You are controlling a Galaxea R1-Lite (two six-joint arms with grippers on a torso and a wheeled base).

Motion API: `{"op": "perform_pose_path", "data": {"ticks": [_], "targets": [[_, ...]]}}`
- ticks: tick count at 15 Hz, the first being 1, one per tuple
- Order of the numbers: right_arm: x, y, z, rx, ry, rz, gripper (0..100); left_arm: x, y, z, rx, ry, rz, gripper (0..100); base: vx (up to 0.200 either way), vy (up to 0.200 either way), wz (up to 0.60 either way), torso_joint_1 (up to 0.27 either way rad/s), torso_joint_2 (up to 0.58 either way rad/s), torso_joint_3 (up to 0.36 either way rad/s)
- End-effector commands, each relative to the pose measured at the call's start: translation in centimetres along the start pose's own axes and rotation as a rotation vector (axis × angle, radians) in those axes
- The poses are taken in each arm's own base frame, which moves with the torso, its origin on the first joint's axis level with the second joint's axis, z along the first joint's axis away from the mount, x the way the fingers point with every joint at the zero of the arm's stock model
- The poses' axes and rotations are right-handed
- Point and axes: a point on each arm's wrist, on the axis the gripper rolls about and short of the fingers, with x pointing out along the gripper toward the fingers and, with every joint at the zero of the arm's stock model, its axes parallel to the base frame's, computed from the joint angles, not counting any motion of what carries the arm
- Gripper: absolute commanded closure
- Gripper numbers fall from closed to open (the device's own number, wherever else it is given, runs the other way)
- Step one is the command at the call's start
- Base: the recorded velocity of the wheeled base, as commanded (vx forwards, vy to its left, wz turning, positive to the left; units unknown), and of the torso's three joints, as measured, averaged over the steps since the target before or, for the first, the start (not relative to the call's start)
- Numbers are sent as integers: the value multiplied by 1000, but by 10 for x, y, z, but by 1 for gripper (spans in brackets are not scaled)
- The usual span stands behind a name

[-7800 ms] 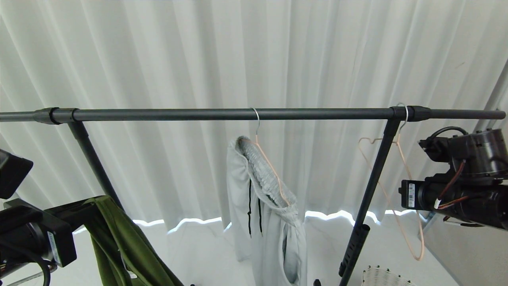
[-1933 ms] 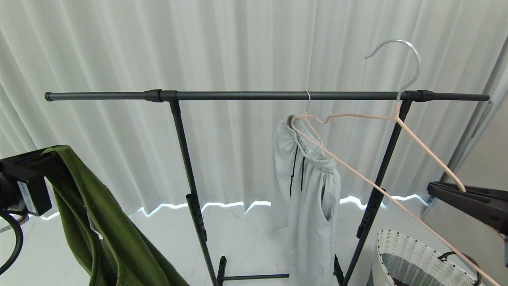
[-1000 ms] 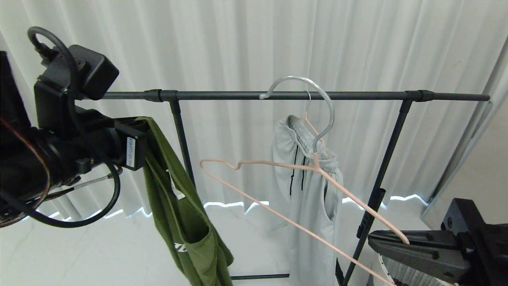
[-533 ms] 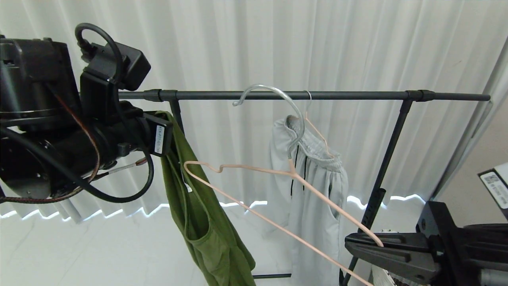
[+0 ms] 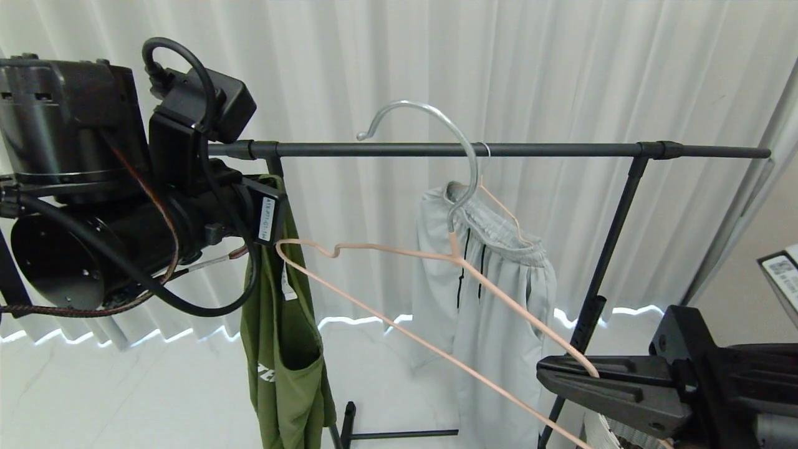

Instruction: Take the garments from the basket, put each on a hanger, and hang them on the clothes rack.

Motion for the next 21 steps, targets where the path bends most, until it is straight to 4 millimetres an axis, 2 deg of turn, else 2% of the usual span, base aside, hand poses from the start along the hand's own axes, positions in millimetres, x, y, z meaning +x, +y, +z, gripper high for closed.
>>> {"op": "perform_pose_path", "data": {"ticks": [1,8,11,14,17,21], "targets": [[1,0,3,-6,-16,0,100,-3,0,0,-1,-5,0,100,0,0,0,0,0,0],[20,-11,11,-5,-68,-15,100,-21,-2,3,-3,-39,-24,100,0,0,0,0,0,0],[32,-20,7,-4,-77,-35,100,-25,2,0,-5,-8,74,100,0,0,0,0,0,0],[38,-22,5,-3,-73,-32,100,-25,1,-1,-4,-8,72,100,0,0,0,0,0,0],[47,-25,4,5,-65,-27,100,-27,-11,4,-18,-26,20,100,0,0,0,0,0,0],[55,-25,-1,20,-53,-14,100,-25,-18,5,-18,-26,-3,100,0,0,0,0,0,0]]}}
